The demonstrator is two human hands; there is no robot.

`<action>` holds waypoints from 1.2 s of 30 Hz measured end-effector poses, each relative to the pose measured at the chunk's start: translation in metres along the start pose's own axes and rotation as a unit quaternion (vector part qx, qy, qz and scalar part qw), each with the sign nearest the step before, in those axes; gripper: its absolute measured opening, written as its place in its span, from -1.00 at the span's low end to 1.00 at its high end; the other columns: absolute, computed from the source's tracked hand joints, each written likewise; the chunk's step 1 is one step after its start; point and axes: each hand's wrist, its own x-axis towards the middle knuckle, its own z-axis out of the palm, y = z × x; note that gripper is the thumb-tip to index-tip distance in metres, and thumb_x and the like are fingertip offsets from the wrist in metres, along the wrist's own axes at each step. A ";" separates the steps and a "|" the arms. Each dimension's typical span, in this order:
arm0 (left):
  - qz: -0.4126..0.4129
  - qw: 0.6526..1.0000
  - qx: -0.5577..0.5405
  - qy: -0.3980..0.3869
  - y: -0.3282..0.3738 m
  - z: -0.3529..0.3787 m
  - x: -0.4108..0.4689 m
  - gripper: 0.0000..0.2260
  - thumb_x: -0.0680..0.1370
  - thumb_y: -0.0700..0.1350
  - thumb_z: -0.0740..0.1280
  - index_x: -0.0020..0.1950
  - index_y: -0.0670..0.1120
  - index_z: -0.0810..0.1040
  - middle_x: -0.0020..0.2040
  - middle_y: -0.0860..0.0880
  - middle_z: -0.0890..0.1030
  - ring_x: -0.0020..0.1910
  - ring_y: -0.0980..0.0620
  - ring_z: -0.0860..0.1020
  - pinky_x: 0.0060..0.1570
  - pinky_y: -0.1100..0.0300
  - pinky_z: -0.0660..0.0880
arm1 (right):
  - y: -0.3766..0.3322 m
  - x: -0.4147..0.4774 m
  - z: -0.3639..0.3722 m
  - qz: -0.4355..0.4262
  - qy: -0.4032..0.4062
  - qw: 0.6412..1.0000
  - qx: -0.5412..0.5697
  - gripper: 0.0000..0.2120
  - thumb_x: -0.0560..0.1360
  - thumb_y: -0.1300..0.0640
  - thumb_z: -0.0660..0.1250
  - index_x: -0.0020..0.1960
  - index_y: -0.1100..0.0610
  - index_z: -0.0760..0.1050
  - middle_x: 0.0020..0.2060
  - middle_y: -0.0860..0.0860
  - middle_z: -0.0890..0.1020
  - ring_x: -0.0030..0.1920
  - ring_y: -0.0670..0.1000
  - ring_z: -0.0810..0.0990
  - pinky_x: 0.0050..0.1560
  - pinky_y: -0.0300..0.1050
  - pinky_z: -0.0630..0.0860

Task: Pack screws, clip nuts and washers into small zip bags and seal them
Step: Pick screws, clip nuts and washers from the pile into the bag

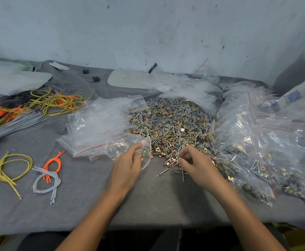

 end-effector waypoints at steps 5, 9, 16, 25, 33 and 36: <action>-0.005 1.000 -0.002 0.002 0.002 -0.001 0.000 -0.66 0.60 -0.04 0.15 0.30 0.06 0.58 -0.38 0.10 0.57 -0.43 0.23 0.46 -0.43 0.36 0.29 | -0.004 0.008 0.000 -0.009 -0.016 0.999 0.039 -0.86 0.57 0.09 0.42 0.11 -0.08 0.62 -0.09 -0.17 0.69 -0.08 -0.23 0.63 -0.07 -0.28 0.51; -0.002 1.000 -0.007 0.000 0.003 -0.001 -0.001 -0.66 0.61 -0.05 0.14 0.31 0.07 0.58 -0.41 0.09 0.55 -0.47 0.20 0.44 -0.47 0.34 0.25 | -0.005 0.012 0.001 0.006 -0.019 0.999 0.043 -0.92 0.55 0.09 0.45 -0.02 -0.05 0.56 -0.16 -0.08 0.70 -0.13 -0.16 0.65 -0.09 -0.20 0.57; -0.009 1.000 -0.004 -0.003 0.002 -0.002 -0.001 -0.65 0.61 -0.02 0.14 0.33 0.09 0.57 -0.39 0.10 0.57 -0.44 0.21 0.45 -0.44 0.32 0.28 | -0.011 0.018 0.003 -0.023 -0.017 0.999 0.025 -0.92 0.58 0.00 0.40 -0.10 -0.07 0.59 -0.25 -0.14 0.65 -0.25 -0.16 0.57 -0.18 -0.16 0.51; -0.007 1.000 0.022 -0.013 -0.001 0.000 0.001 -0.62 0.58 -0.02 0.11 0.32 0.08 0.56 0.03 0.06 0.70 -0.03 0.11 0.62 -0.04 0.20 0.49 | -0.061 0.025 0.061 -0.102 0.004 0.991 0.083 -0.90 0.58 0.13 0.39 -0.03 -0.06 0.52 -0.11 -0.10 0.69 -0.12 -0.11 0.64 -0.03 -0.05 0.58; -0.009 1.000 0.008 0.006 -0.003 0.001 0.002 -0.64 0.56 -0.01 0.13 0.29 0.10 0.57 0.03 0.13 0.70 -0.03 0.14 0.62 -0.02 0.24 0.49 | -0.056 0.027 0.057 -0.167 0.018 0.986 0.021 -0.82 0.58 0.13 0.38 0.13 -0.05 0.66 0.01 -0.15 0.70 0.00 -0.12 0.63 0.10 -0.10 0.55; -0.015 1.000 0.007 0.018 -0.004 0.003 0.002 -0.65 0.56 -0.01 0.14 0.27 0.14 0.57 -0.24 0.21 0.63 -0.27 0.25 0.55 -0.23 0.26 0.42 | -0.039 0.029 0.039 -0.106 0.068 0.991 0.050 -0.87 0.58 0.12 0.39 0.08 -0.05 0.65 -0.11 -0.29 0.63 -0.14 -0.26 0.60 -0.08 -0.18 0.57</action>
